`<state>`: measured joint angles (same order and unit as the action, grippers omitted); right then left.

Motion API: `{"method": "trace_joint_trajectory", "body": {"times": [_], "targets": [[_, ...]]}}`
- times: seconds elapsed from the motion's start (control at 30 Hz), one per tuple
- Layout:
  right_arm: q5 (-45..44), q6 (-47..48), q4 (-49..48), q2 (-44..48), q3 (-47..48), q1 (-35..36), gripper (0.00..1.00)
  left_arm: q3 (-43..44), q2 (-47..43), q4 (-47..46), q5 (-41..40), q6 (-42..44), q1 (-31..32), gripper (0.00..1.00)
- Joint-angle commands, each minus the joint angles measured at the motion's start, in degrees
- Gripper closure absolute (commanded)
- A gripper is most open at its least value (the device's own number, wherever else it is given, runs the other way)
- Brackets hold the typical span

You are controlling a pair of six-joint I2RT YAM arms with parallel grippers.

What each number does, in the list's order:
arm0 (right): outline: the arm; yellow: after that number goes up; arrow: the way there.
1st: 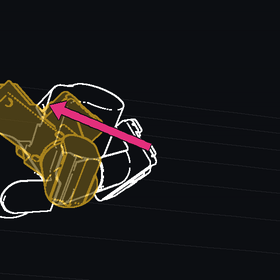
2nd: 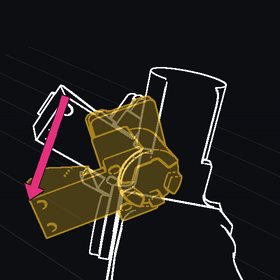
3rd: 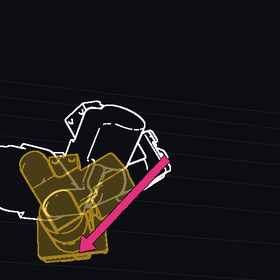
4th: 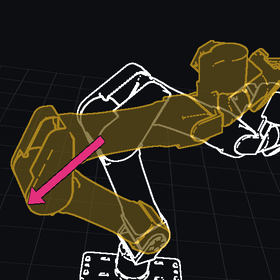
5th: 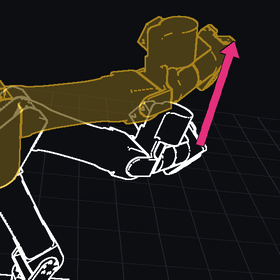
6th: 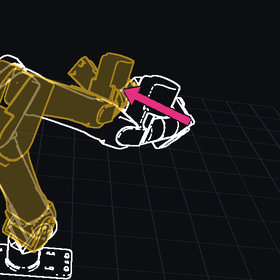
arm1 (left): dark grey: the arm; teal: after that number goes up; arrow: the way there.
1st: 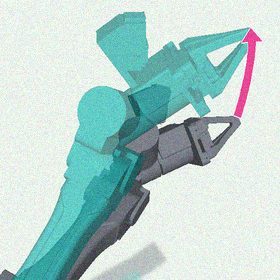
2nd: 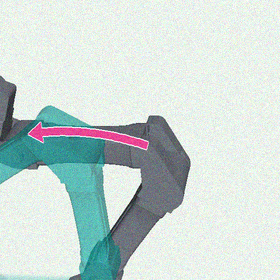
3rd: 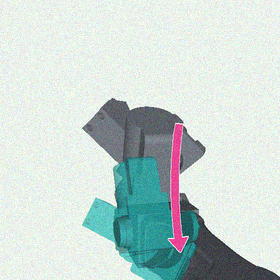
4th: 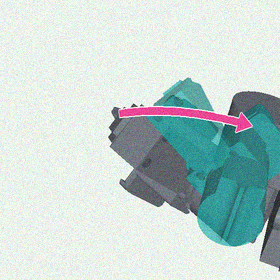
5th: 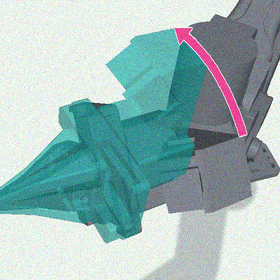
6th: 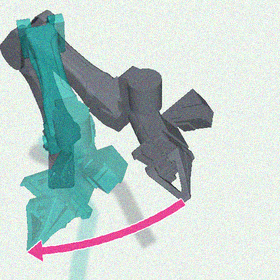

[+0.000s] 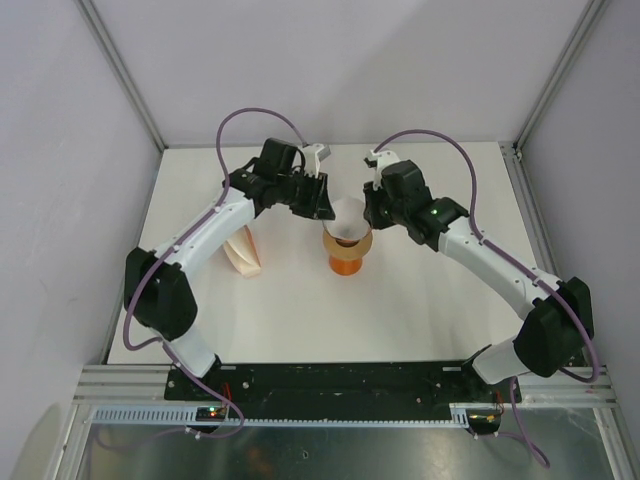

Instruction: Place the coffee filter in the dripper

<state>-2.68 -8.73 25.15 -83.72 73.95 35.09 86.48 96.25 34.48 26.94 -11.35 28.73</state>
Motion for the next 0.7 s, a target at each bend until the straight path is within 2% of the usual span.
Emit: {"method": "trace_joint_trajectory", "body": {"times": [0.0,0.33,0.67], "targets": [[0.4,1.3,2.5,0.8,2.2,0.4,0.76,3.2,-2.5,0.2,-0.8,1.9,0.0,0.63],[0.1,2.1,3.6,1.0,4.7,1.2,0.58,3.6,-3.0,0.2,-0.6,2.2,0.0,0.54],[-0.9,2.9,4.6,0.5,6.6,1.7,0.47,4.3,-3.7,0.2,-1.7,2.9,0.0,0.45]]}}
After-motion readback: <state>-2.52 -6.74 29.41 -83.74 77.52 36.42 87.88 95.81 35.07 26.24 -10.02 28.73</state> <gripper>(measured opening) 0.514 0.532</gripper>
